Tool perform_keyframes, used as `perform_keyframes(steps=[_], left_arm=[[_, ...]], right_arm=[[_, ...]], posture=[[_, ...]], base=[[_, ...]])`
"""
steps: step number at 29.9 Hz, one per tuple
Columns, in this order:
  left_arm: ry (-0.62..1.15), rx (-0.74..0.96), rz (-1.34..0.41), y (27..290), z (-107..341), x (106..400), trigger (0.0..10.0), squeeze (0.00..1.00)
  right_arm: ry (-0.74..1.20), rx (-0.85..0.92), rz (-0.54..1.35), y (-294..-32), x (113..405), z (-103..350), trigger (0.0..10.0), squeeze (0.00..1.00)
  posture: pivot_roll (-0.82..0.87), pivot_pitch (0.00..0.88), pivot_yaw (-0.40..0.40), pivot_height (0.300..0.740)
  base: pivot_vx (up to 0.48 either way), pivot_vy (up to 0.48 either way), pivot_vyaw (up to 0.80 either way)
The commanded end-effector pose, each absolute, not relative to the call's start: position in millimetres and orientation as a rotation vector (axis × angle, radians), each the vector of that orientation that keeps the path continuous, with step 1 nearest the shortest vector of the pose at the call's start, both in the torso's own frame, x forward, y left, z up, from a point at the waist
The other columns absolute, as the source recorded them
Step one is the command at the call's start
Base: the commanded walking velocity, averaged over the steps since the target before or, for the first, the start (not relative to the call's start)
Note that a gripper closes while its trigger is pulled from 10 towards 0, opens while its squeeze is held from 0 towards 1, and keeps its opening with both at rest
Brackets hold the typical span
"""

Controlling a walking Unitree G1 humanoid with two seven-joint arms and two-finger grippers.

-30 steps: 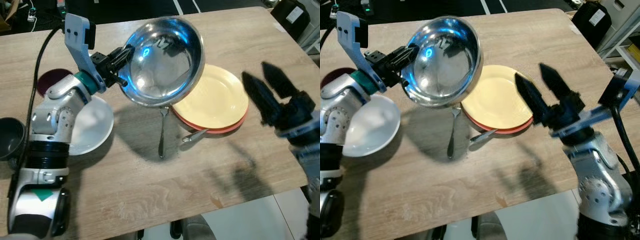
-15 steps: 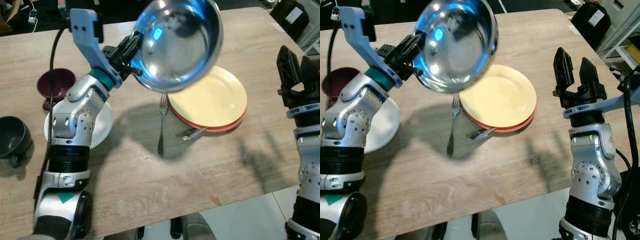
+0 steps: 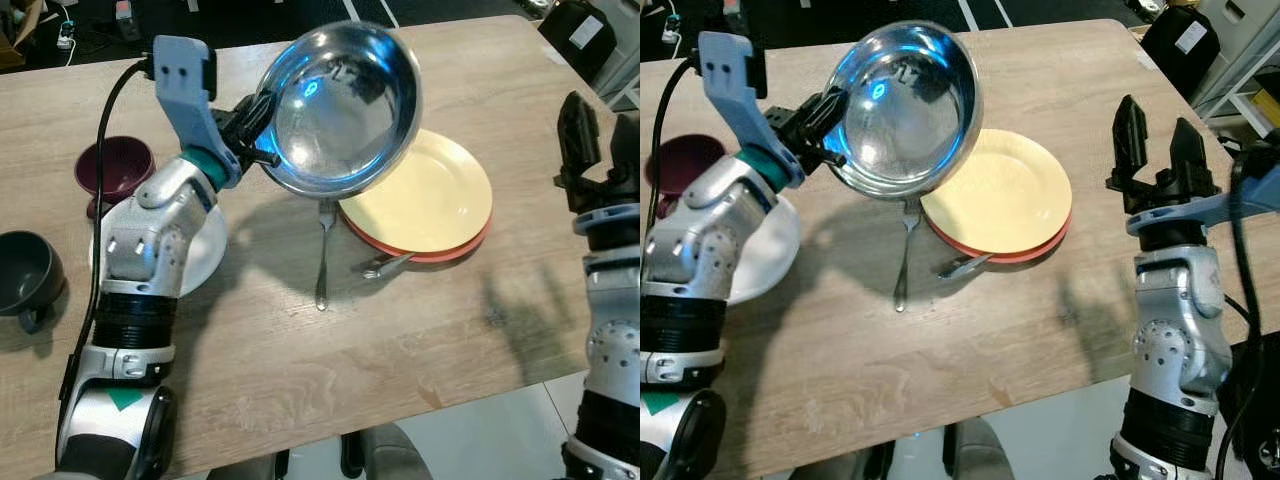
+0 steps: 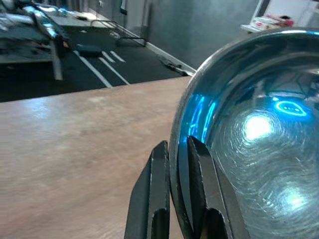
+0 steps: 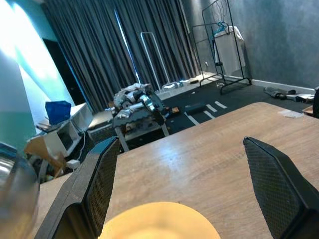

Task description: Setting the table

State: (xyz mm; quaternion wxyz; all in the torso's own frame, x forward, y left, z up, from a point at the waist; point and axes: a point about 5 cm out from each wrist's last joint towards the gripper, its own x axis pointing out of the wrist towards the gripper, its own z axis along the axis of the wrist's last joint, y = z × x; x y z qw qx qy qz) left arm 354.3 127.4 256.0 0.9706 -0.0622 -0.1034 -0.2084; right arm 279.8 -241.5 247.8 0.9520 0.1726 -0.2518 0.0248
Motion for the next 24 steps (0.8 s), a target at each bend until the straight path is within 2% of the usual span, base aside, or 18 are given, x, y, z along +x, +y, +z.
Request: perform_keyframes(steps=[1,13,24], left_arm=[[-0.228,-0.117,-0.383,129,255,354,10.0,0.0],[-0.244,-0.076,-0.319,129,256,358,10.0,0.0],[-0.252,-0.078,-0.338,123,254,358,10.0,0.0]], right_arm=[[-0.49,0.343,0.025,-244,280,241,10.0,0.0],[-0.485,0.34,0.02,-241,283,239,10.0,0.0],[-0.489,0.331,0.015,-243,284,239,10.0,0.0]], posture=[[0.11,0.123,0.052,0.74],[0.11,0.113,0.05,0.74],[0.1,0.101,0.049,0.74]], base=[[0.0,0.0,0.0],[0.0,0.0,0.0],[-0.27,0.0,0.0]])
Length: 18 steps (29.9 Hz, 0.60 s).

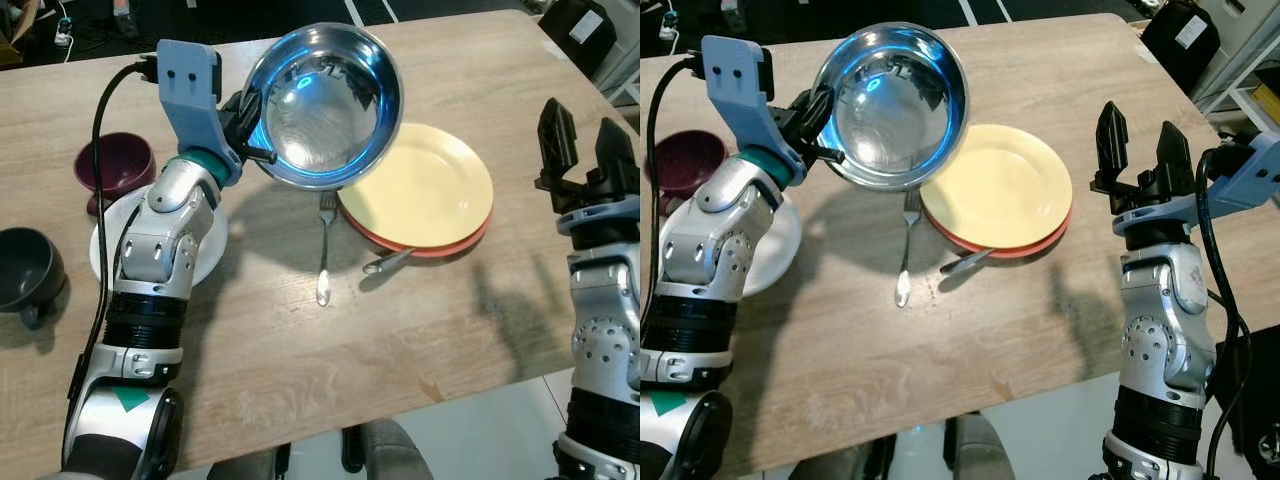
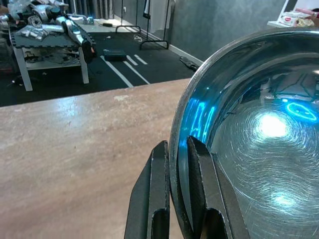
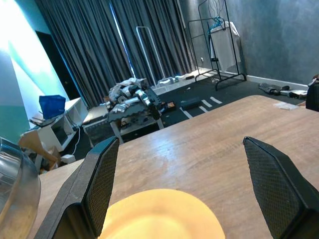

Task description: Setting the table

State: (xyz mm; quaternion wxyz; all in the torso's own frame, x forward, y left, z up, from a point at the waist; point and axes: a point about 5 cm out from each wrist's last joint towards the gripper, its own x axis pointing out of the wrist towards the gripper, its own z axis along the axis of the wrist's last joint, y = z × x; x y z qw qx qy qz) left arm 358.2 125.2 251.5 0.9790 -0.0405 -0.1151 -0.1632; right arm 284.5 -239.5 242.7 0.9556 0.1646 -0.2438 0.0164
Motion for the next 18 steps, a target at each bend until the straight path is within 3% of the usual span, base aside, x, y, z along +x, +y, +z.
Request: perform_keyframes(steps=[1,18], left_arm=[[-0.252,-0.079,-0.34,122.1,253.7,358.1,10.0,0.0],[-0.254,-0.082,-0.348,120.0,253.2,358.8,10.0,0.0]], right_arm=[[-0.489,0.33,0.015,-242.7,284.0,239.1,10.0,0.0],[-0.492,0.325,0.011,-243.4,283.6,239.3,10.0,0.0]], posture=[[0.1,0.101,0.049,0.74],[0.09,0.104,0.051,0.74]], base=[[-0.281,0.0,0.0],[-0.276,0.0,0.0]])
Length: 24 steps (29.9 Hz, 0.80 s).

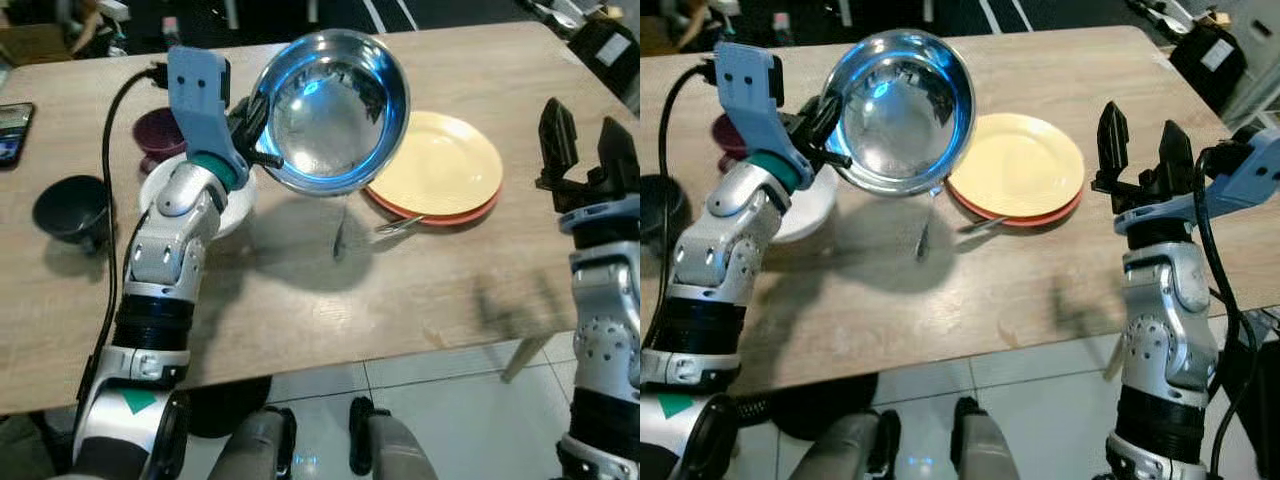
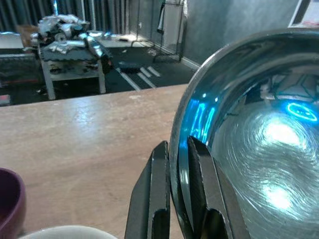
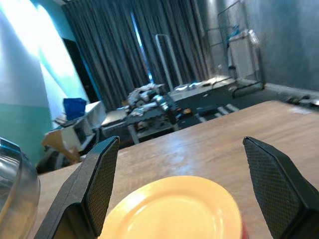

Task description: Setting the table

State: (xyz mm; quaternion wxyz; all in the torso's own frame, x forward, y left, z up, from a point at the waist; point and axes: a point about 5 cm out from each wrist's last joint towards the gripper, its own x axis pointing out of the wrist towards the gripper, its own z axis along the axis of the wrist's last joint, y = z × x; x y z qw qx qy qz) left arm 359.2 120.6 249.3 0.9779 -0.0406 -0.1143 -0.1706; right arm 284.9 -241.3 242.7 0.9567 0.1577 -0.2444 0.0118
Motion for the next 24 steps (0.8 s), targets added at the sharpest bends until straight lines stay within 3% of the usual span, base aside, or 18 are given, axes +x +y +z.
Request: perform_keyframes(steps=[1,24], left_arm=[[-0.254,-0.082,-0.348,120.0,253.2,358.8,10.0,0.0],[-0.257,-0.088,-0.357,117.9,253.9,360.8,10.0,0.0]], right_arm=[[-0.492,0.325,0.011,-243.4,283.6,239.3,10.0,0.0],[-0.497,0.324,-0.001,-246.2,282.6,239.0,10.0,0.0]], posture=[[0.09,0.104,0.051,0.74],[0.09,0.106,0.056,0.74]], base=[[-0.277,0.0,0.0],[-0.301,0.0,0.0]])
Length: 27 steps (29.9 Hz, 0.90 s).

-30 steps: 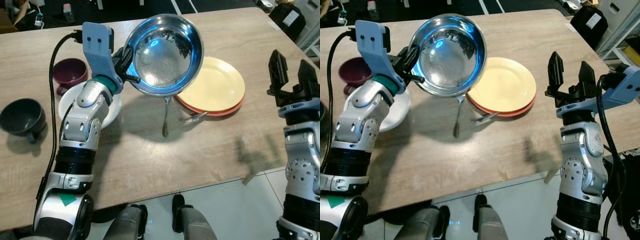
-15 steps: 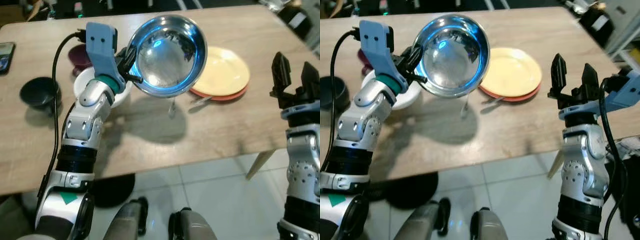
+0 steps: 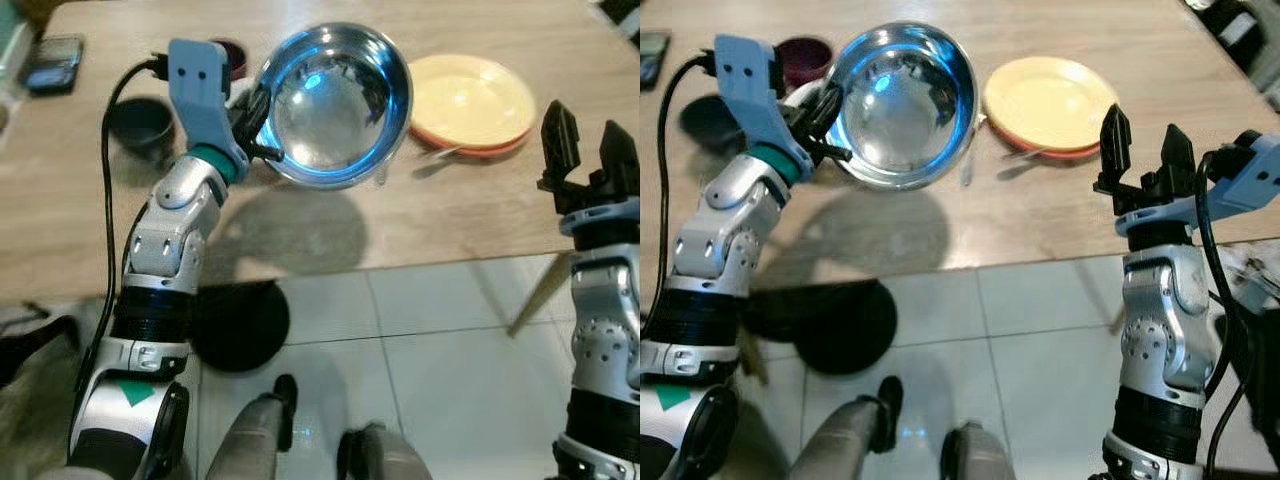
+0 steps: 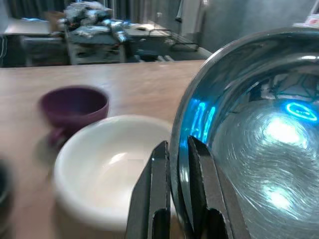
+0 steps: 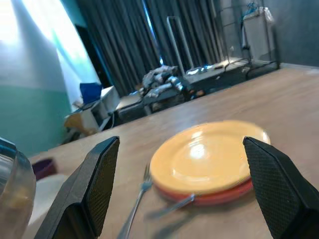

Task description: Setting the table

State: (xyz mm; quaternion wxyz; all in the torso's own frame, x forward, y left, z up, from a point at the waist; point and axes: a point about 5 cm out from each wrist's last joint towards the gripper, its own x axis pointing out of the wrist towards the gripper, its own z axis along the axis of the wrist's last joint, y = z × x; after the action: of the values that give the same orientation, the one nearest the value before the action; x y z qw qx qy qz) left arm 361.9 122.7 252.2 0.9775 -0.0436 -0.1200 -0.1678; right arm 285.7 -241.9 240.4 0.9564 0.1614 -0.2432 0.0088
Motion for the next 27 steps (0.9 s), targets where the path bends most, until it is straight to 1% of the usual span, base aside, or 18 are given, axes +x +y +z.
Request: perform_keyframes(steps=[1,27], left_arm=[[-0.257,-0.089,-0.357,117.8,253.9,361.0,10.0,0.0],[-0.267,-0.087,-0.371,116.4,257.4,365.9,10.0,0.0]], right_arm=[[-0.497,0.324,-0.002,-246.4,282.6,238.9,10.0,0.0],[-0.519,0.32,-0.021,-249.3,282.3,240.4,10.0,0.0]], posture=[[0.09,0.105,0.056,0.74],[0.08,0.081,0.071,0.74]], base=[[-0.307,0.0,0.0],[-0.302,0.0,0.0]])
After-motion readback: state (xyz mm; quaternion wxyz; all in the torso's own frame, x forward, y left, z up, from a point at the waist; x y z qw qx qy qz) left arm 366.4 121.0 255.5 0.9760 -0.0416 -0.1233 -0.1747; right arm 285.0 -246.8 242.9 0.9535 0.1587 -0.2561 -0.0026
